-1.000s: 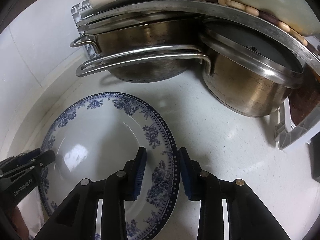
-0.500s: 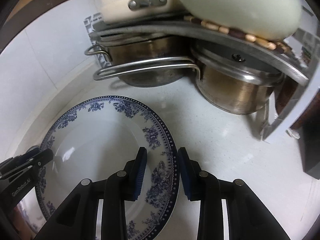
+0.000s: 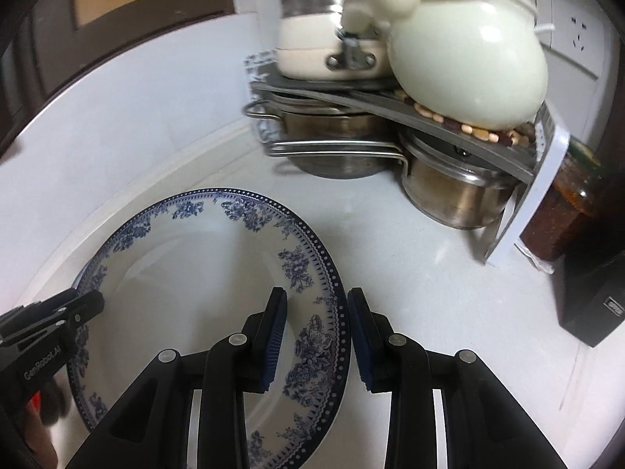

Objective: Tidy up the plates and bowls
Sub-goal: 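Carry the blue-and-white plate back and lower it onto the lime-green plate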

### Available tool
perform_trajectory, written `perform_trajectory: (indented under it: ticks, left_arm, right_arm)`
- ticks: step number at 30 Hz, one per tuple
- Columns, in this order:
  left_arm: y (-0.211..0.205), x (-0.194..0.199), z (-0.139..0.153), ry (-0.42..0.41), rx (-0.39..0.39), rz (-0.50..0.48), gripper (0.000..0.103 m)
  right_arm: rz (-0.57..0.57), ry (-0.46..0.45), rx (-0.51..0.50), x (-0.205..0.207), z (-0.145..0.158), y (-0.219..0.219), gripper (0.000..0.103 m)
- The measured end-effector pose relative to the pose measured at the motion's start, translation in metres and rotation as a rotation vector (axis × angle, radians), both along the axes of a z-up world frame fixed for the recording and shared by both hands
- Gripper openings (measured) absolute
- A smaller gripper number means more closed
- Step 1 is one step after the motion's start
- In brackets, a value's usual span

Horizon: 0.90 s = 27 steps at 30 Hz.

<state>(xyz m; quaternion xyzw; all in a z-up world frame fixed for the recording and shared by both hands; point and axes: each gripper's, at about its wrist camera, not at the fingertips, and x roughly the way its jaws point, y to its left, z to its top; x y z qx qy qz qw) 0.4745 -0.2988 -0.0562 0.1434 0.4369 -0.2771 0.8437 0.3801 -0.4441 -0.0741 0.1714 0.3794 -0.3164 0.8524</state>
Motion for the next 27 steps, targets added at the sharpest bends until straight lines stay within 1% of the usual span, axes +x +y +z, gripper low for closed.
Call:
perform_trajectory:
  ticks: [5,9,15,19,27]
  left_arm:
    - [0.046,-0.025,0.011,-0.012,-0.015,0.076,0.034]
    - [0.083,-0.041,0.013,-0.009,-0.023,0.128,0.034]
    - [0.136,-0.069,0.019,-0.03,-0.024,0.197,0.034]
    - [0.172,-0.087,0.021,-0.033,-0.033,0.25,0.034]
    - [0.232,-0.121,0.018,-0.026,-0.037,0.32,0.034]
  right_arm:
    - [0.064,-0.015,0.002,-0.014,0.012,0.028,0.034]
    - [0.118,-0.022,-0.027,-0.025,0.021,0.06,0.034]
    - [0.199,-0.026,-0.03,-0.038,0.025,0.107,0.034]
    - [0.248,-0.026,-0.037,-0.048,0.026,0.137,0.034]
    - [0.335,-0.03,-0.048,-0.066,0.028,0.194,0.034]
